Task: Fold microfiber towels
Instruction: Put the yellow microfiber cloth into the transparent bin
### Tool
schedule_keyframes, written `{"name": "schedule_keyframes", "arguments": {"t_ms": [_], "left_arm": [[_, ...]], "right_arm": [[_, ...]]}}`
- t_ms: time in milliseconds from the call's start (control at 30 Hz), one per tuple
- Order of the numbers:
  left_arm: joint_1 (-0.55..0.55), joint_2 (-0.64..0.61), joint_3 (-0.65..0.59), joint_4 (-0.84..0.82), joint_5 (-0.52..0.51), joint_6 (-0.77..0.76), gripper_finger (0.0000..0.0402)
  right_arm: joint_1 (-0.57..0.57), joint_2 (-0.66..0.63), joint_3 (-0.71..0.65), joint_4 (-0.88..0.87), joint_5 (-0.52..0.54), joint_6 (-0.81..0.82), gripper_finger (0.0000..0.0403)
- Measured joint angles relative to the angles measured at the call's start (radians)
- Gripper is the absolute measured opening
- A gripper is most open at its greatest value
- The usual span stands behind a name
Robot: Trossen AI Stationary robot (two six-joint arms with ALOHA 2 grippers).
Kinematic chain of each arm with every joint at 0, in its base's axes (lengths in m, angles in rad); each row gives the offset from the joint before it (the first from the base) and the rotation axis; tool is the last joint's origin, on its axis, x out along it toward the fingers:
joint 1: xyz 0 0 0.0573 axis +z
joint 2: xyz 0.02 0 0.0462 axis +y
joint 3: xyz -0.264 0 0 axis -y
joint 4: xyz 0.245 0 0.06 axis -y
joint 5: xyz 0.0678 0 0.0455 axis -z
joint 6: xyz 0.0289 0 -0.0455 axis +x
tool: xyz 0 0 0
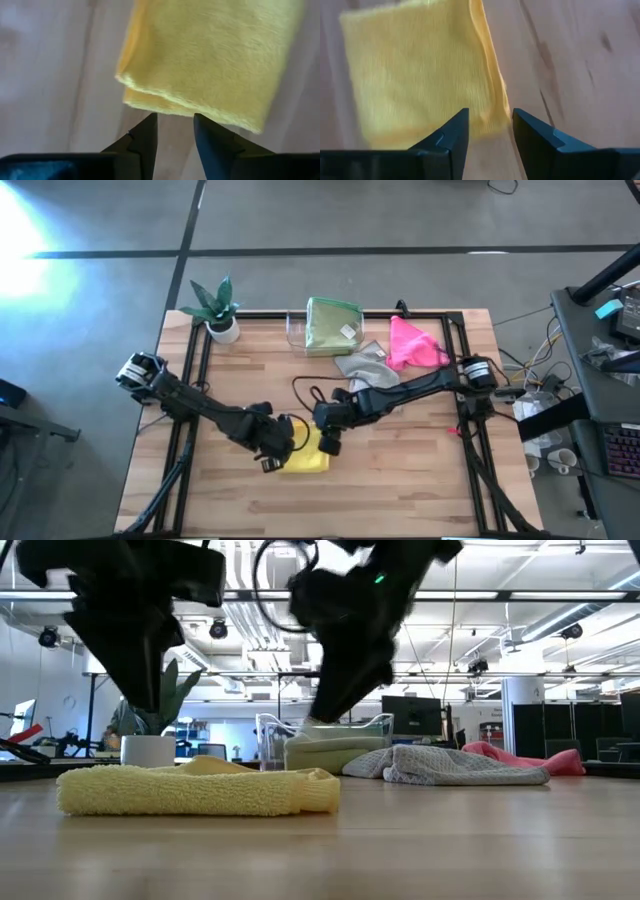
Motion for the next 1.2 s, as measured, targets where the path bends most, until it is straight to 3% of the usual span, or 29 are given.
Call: {"name": "schedule_keyframes", "arguments": {"t_ms": [233, 533, 833, 1200], "left_arm": [[-0.039, 0.0, 0.0, 0.05, 0.01, 0.026, 0.0112], [-0.106, -0.001, 0.001, 0.161, 0.009, 0.068, 0.0112], [-0.221, 0.021, 0.001, 0.215, -0.055, 0.108, 0.0112], [-0.241, 0.169, 0.012, 0.278, -0.066, 0.095, 0.0112]], "right_arm": [[0.041, -0.122, 0.0, -0.219, -0.001, -0.034, 0.0135], [0.188, -0.151, -0.026, -0.222, 0.004, -0.14, 0.0125], [0.261, -0.144, -0.113, 0.1, 0.004, -0.301, 0.0132], [0.259, -0.106, -0.171, 0.392, 0.005, -0.424, 0.0133]]}}
